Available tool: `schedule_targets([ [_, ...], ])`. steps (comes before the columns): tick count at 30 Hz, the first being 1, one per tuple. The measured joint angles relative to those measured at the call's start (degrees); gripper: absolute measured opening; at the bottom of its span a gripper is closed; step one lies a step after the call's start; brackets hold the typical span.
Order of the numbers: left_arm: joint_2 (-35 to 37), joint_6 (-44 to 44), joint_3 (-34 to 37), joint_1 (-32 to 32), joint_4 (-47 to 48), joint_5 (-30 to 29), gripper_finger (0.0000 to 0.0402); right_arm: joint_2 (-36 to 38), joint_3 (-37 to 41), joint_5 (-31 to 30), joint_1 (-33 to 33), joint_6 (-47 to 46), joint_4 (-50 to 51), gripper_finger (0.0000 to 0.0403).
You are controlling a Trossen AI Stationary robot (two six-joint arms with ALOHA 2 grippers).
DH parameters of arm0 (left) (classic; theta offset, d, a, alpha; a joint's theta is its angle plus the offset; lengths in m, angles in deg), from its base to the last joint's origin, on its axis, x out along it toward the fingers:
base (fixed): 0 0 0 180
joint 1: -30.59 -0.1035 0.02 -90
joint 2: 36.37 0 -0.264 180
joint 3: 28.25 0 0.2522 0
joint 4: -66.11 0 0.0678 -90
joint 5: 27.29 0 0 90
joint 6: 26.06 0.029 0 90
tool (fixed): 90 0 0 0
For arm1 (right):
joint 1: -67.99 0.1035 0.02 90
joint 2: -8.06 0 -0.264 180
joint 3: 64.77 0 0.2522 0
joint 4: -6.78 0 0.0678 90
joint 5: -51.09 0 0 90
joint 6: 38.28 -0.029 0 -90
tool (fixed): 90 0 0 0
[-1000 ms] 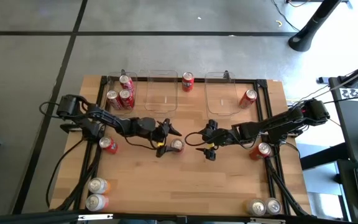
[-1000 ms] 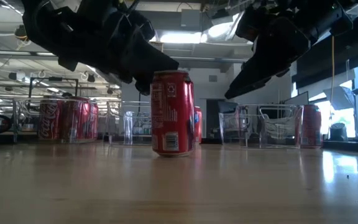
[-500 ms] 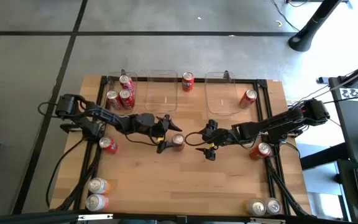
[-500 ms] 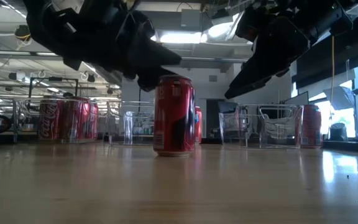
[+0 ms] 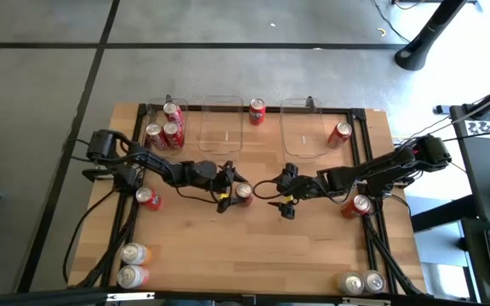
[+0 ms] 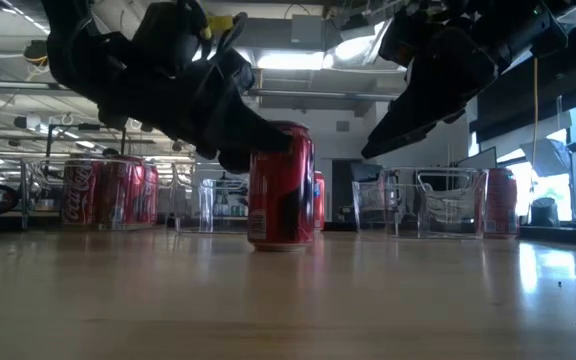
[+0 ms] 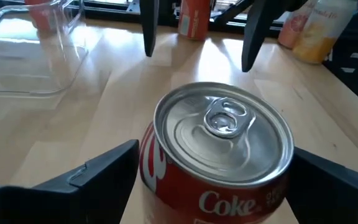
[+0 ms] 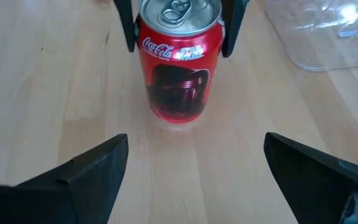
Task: Sort soda cans
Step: Put the red soda can into the left transparent bin
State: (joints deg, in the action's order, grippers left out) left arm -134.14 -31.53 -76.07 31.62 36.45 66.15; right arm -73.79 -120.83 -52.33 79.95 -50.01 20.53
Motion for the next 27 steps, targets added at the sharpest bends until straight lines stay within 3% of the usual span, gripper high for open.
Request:
schedule_targets([
  [3,-0.7,-0.1,0.0,0.0,-1.2,-0.1,0.0343,0.0,0.0,-0.6,0.0,0.0,0.0,0.0374],
  [7,-0.5,-0.1,0.0,0.0,-2.0,-0.8,0.0299,0.0,0.0,-0.6,0.0,0.0,0.0,0.0374],
  [12,1.6,0.0,-0.2,0.0,-1.0,-2.1,0.0298,0.0,0.0,-0.6,0.0,0.0,0.0,0.0374],
  [15,6.9,-0.1,-0.2,0.0,2.4,-5.4,0.0298,0.0,0.0,-0.6,0.0,0.0,0.0,0.0374],
  [21,22.2,3.3,-0.4,-0.4,15.4,-19.9,0.0298,0.0,0.0,-1.0,0.0,0.0,-0.2,0.0374],
  [27,36.5,5.1,-0.4,-4.9,27.3,-29.4,0.0298,0.0,0.0,-2.6,0.0,0.0,-0.5,0.0374],
])
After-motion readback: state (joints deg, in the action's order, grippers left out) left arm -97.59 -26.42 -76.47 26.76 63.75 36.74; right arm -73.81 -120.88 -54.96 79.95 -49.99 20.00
